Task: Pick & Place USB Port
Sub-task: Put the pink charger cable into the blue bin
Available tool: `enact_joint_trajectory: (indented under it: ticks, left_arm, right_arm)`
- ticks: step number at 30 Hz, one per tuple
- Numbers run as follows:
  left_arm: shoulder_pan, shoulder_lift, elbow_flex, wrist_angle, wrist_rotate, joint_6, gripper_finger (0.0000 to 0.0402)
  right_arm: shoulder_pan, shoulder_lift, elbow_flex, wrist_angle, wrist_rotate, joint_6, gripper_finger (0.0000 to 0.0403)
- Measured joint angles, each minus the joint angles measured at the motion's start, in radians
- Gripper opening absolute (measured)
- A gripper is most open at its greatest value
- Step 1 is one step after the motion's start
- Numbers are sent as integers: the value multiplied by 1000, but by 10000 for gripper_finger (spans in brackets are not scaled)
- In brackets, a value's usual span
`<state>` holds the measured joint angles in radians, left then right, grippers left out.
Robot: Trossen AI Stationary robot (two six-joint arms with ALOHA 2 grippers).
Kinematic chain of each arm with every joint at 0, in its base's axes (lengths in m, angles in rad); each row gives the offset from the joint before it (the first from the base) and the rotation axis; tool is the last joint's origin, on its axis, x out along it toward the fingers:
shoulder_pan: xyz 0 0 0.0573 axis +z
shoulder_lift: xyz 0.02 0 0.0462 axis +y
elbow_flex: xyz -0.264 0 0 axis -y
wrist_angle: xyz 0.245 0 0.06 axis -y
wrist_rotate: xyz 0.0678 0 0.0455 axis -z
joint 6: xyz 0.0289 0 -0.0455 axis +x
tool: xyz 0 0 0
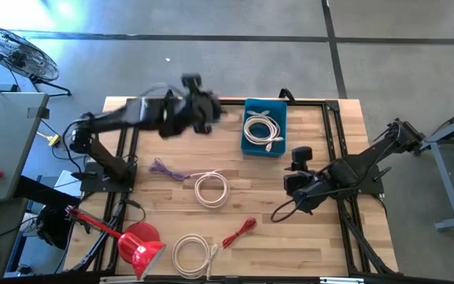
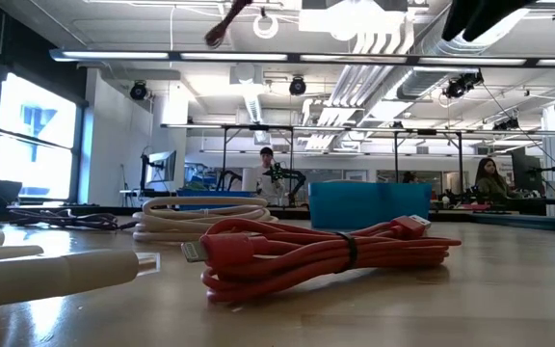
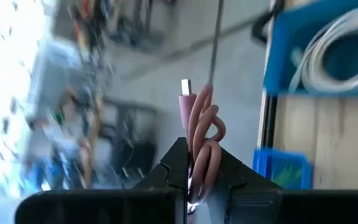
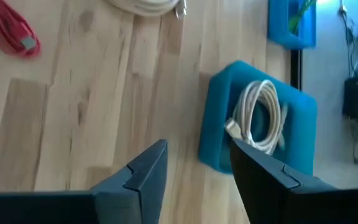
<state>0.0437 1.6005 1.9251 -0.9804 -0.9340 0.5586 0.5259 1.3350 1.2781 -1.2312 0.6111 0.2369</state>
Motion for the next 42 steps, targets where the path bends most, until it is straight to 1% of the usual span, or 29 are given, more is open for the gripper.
enact_joint_trajectory:
  ticks: [3,6,9,11,13,17,21,24,28,34,36,38,42]
  left_arm:
    - [130,3,12,-130,78,-113,18]
    - [255,46,10,-254,206,-215,18]
    - [351,107,8,-317,334,-249,18]
    - [396,154,9,-313,420,-228,18]
    - [430,204,8,-304,485,-177,18]
    - [462,287,8,-282,531,-88,18]
    - [482,356,8,-219,635,-8,18]
    - [495,385,8,-177,667,35,18]
    - [518,401,9,-169,684,39,18]
    - [546,400,9,-167,693,36,18]
    - [548,400,9,-157,720,36,18]
    - [548,415,11,-125,730,36,18]
    - [553,447,10,-117,743,37,18]
  right_arm:
    - [0,0,0,-31,24,26,159]
    - [0,0,0,-34,38,26,151]
    - [-2,0,0,-34,71,19,146]
    - [-2,0,0,-34,96,16,145]
    - [-2,0,0,-34,120,14,145]
    - [-2,0,0,-36,130,10,146]
    - [-2,-2,-29,-28,144,-19,145]
    - [-6,-2,-75,-25,177,-38,146]
    - [-24,-2,-136,-24,216,-40,145]
    - [-60,-2,-219,10,217,-78,142]
    - [-73,-2,-243,33,217,-88,142]
    - [-84,-2,-260,49,217,-99,142]
    - [-101,-2,-288,81,217,-114,142]
